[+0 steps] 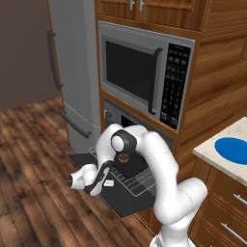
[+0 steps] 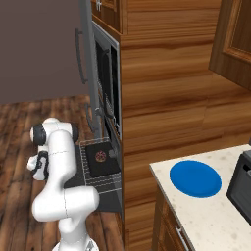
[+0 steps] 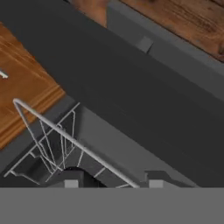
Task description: Take the baked cake out of the oven and place it on the plate for cooling. Then close the oven door.
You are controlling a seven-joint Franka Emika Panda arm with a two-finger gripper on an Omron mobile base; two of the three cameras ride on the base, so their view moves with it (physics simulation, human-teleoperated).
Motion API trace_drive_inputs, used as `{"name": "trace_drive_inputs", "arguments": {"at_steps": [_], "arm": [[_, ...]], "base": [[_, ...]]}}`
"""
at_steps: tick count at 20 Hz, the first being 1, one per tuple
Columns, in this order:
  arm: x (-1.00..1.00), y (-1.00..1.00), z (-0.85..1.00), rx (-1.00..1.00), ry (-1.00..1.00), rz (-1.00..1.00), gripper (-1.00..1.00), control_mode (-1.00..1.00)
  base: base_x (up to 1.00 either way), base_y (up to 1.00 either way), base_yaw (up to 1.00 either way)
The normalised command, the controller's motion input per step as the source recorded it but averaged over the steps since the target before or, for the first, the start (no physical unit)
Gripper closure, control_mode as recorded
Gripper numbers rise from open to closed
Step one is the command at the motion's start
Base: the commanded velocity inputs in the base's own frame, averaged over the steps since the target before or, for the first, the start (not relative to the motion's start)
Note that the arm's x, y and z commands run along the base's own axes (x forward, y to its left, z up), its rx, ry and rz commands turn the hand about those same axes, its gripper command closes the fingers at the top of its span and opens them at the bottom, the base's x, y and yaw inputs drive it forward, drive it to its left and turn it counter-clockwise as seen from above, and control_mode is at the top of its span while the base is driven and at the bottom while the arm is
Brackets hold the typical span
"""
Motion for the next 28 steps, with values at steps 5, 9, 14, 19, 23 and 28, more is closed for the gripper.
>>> {"name": "trace_drive_inputs", "arguments": {"at_steps": [5,9,14,19,23,28], "arm": [[0.19,-0.04,1.00,0.08,-0.05,-0.06,-1.00,-1.00],[0.50,-0.13,0.30,0.02,-0.33,-0.02,-1.00,-1.00],[0.42,-0.04,-0.05,0.00,-0.67,0.00,-1.00,-1.00],[0.47,0.00,0.04,0.04,-0.23,-0.15,-1.00,-1.00],[0.59,-0.17,0.11,0.07,0.06,-0.13,-1.00,-1.00],[0.49,-0.15,-0.20,0.00,0.04,-0.12,-1.00,-1.00]], "base": [[0.00,0.00,0.00],[0.00,0.00,0.00],[0.00,0.00,0.00],[0.00,0.00,0.00],[0.00,0.00,0.00],[0.00,0.00,0.00]]}}
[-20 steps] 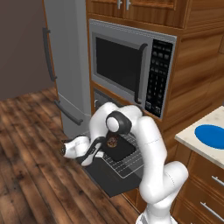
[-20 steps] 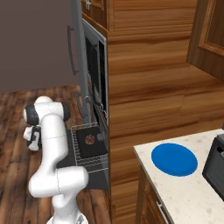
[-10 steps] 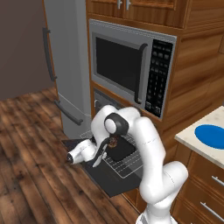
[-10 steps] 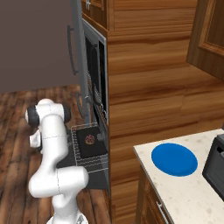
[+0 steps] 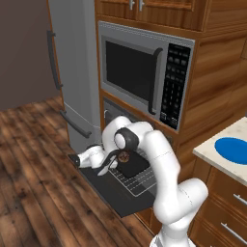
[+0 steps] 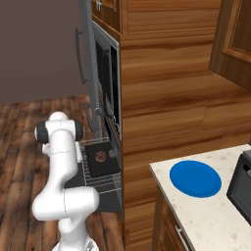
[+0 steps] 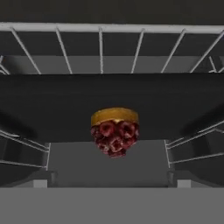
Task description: Take the baked cake out of the oven and place it on the plate for cooling. Then close the oven door.
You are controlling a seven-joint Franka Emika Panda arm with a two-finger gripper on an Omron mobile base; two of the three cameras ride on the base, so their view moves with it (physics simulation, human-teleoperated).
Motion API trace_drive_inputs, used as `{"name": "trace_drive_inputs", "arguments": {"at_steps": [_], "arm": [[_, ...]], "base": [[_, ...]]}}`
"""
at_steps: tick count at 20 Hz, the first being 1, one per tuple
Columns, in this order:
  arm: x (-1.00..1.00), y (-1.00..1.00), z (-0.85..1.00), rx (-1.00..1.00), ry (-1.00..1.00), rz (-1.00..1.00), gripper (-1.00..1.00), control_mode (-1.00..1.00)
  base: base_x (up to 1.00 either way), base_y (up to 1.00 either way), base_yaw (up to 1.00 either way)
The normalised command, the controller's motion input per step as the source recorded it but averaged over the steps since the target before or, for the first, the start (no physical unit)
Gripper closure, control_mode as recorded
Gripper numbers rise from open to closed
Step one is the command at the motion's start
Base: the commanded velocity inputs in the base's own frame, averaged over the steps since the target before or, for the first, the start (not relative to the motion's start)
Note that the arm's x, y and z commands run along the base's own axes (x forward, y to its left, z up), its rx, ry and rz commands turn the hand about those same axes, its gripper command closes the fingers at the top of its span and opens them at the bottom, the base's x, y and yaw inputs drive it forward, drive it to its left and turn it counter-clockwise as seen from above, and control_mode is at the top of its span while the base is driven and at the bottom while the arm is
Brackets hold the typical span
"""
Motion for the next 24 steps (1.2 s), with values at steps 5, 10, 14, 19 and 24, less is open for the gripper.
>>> {"name": "trace_drive_inputs", "arguments": {"at_steps": [5,10,14,19,24], "arm": [[0.42,-0.26,-0.36,0.00,0.00,-0.08,-1.00,-1.00],[0.11,-0.39,-0.03,0.00,0.00,-0.04,-1.00,-1.00],[0.00,-0.33,0.00,0.00,0.00,-0.03,-1.00,-1.00],[0.00,-0.23,-0.06,0.00,0.00,-0.03,-1.00,-1.00],[0.04,-0.09,-0.20,0.00,0.00,0.00,-1.00,-1.00]], "base": [[0.00,0.00,0.00],[0.00,0.00,0.00],[0.00,0.00,0.00],[0.00,0.00,0.00],[0.00,0.00,0.00]]}}
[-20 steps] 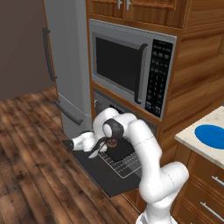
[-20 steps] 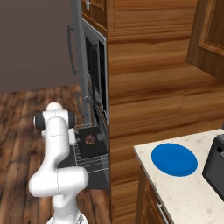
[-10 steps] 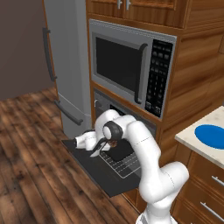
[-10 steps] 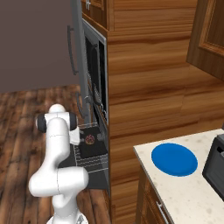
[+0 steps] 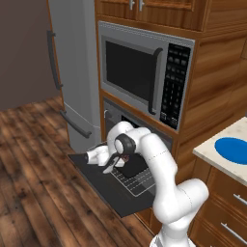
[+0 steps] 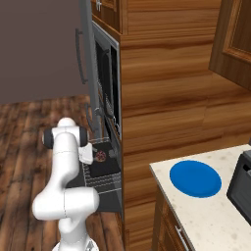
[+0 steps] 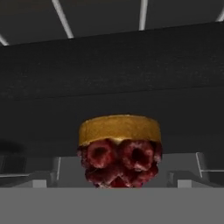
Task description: Take the baked cake out of the oven and place it on the plate for cooling. Then close the oven door.
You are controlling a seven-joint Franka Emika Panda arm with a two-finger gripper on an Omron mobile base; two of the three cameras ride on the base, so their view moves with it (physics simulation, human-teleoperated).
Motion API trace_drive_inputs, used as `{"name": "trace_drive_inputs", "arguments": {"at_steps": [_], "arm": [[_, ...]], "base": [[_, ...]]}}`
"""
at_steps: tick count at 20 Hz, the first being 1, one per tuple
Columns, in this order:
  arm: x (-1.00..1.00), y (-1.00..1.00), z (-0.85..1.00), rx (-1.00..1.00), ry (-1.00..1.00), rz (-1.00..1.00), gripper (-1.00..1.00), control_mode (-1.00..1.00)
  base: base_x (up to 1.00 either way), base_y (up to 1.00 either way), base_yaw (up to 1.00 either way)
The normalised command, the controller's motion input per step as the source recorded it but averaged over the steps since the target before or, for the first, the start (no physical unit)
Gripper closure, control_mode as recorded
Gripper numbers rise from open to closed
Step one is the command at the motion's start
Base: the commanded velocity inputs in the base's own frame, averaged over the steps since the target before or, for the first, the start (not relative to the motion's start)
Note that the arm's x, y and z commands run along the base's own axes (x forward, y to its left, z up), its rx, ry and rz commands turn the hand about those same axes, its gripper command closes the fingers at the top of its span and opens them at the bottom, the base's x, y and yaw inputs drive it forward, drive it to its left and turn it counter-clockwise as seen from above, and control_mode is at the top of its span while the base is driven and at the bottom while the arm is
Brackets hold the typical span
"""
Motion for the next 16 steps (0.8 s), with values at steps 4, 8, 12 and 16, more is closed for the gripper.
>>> {"name": "trace_drive_inputs", "arguments": {"at_steps": [4,8,12,16], "arm": [[0.16,-0.09,-0.15,0.00,0.00,0.00,-1.00,-1.00],[0.20,-0.10,-0.13,0.00,0.00,0.00,-1.00,-1.00],[0.11,-0.09,-0.11,0.00,0.00,0.00,-1.00,-1.00],[0.01,-0.12,-0.04,0.00,0.00,0.00,1.00,-1.00]], "base": [[0.00,0.00,0.00],[0.00,0.00,0.00],[0.00,0.00,0.00],[0.00,0.00,0.00]]}}
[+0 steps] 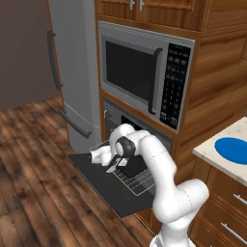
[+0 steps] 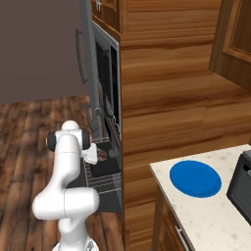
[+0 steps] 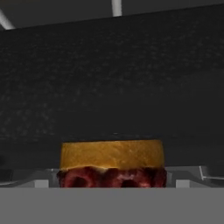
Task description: Take the baked cake out of the oven and place it on the plate for cooling. Then close the oven door.
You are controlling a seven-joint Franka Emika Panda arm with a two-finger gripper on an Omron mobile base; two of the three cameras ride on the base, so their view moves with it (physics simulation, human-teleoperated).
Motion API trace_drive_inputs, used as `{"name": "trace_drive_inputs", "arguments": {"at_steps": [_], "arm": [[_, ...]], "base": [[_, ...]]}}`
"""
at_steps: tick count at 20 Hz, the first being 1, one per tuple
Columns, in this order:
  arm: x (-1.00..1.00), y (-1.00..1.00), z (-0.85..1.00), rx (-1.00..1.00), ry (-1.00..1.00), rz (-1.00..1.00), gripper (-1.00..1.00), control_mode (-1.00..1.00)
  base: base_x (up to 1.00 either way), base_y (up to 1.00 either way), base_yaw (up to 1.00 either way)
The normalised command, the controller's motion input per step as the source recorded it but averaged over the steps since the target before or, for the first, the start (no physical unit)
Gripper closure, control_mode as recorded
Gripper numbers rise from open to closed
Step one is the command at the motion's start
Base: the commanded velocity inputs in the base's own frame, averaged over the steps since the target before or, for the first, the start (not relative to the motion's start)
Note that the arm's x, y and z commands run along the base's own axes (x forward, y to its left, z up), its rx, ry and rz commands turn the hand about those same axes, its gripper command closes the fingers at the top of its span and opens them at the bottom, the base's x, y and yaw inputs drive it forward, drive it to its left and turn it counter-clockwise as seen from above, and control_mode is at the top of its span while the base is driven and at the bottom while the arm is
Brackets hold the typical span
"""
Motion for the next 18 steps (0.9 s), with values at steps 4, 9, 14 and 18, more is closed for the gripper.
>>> {"name": "trace_drive_inputs", "arguments": {"at_steps": [4,9,14,18], "arm": [[0.00,-0.04,-0.09,0.00,0.04,0.00,1.00,-1.00],[-0.64,0.01,0.24,0.00,-0.05,0.00,1.00,-1.00],[-1.00,0.00,0.60,-0.01,-0.23,0.00,1.00,-1.00],[-0.98,0.00,0.74,-0.06,-0.20,-0.03,1.00,-1.00]], "base": [[0.00,0.00,0.00],[0.00,0.00,0.00],[0.00,0.00,0.00],[0.00,0.00,0.00]]}}
